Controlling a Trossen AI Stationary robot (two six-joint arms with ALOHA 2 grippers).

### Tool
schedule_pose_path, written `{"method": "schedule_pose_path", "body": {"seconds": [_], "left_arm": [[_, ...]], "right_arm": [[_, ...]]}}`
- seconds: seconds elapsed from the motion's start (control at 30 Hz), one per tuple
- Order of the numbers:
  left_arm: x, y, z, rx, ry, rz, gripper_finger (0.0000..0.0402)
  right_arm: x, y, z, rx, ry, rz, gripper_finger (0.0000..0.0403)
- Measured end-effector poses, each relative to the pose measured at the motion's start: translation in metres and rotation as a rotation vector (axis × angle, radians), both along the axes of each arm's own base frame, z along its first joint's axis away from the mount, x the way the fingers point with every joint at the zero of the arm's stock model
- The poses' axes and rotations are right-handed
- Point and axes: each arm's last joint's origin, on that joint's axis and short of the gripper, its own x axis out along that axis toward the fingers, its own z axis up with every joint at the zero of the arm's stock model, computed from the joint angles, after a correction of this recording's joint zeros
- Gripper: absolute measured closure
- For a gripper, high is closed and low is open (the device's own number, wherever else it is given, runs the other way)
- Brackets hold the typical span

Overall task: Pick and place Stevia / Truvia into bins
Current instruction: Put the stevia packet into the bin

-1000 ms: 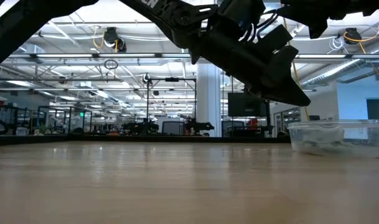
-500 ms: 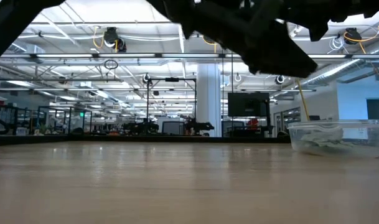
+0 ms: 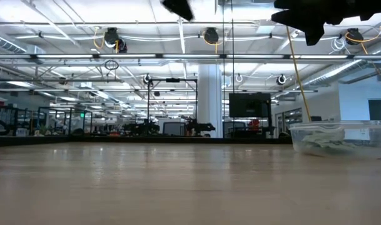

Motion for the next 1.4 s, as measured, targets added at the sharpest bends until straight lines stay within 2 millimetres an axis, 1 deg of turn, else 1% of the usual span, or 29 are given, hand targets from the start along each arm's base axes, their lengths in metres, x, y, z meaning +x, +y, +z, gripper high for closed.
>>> {"method": "schedule_pose_path", "body": {"seconds": [0.1,0.2,0.23,0.3,0.37,0.43,0.5,0.67,0.73,0.77,0.87,0.97,1.03,1.1,1.2,1.3,1.4], "left_arm": [[-0.036,0.005,0.028,-0.055,0.028,0.125,0.022],[-0.069,0.003,0.048,-0.105,0.055,0.194,0.022],[-0.078,0.0,0.052,-0.113,0.063,0.195,0.022],[-0.09,-0.006,0.054,-0.132,0.064,0.191,0.022],[-0.102,-0.016,0.051,-0.15,0.069,0.178,0.022],[-0.107,-0.028,0.04,-0.167,0.081,0.174,0.022],[-0.112,-0.043,0.024,-0.183,0.093,0.175,0.022],[-0.119,-0.077,-0.033,-0.221,0.166,0.213,0.022],[-0.123,-0.088,-0.057,-0.237,0.205,0.229,0.022],[-0.122,-0.095,-0.068,-0.276,0.201,0.228,0.022],[-0.128,-0.114,-0.096,-0.389,0.202,0.209,0.022],[-0.133,-0.134,-0.118,-0.477,0.145,0.123,0.022],[-0.142,-0.141,-0.132,-0.479,0.13,0.088,0.022],[-0.146,-0.147,-0.142,-0.489,0.08,0.071,0.022],[-0.153,-0.147,-0.159,-0.44,0.054,0.104,0.022],[-0.151,-0.149,-0.169,-0.458,0.021,0.108,0.022],[-0.145,-0.157,-0.179,-0.472,0.003,0.055,0.022]], "right_arm": [[0.007,0.004,-0.001,0.014,-0.034,0.026,0.0261],[0.014,0.007,-0.001,0.009,-0.075,0.116,0.0261],[0.017,0.007,-0.001,0.012,-0.089,0.148,0.0261],[0.023,0.008,-0.004,0.013,-0.1,0.195,0.0261],[0.03,0.008,-0.008,0.004,-0.077,0.216,0.0261],[0.038,0.009,-0.01,0.002,-0.043,0.214,0.0261],[0.047,0.011,-0.012,-0.003,-0.004,0.217,0.0261],[0.075,0.022,-0.013,-0.039,0.063,0.322,0.0261],[0.084,0.026,-0.014,-0.09,0.072,0.338,0.0261],[0.088,0.028,-0.014,-0.113,0.079,0.347,0.0261],[0.095,0.03,-0.018,-0.16,0.097,0.353,0.0261],[0.097,0.028,-0.021,-0.174,0.11,0.346,0.0261],[0.098,0.025,-0.02,-0.17,0.104,0.333,0.0261],[0.098,0.021,-0.018,-0.161,0.095,0.32,0.0261],[0.1,0.016,-0.013,-0.162,0.064,0.298,0.0261],[0.101,0.011,-0.012,-0.2,0.053,0.281,0.0261],[0.103,0.004,-0.011,-0.245,0.047,0.258,0.0261]]}}
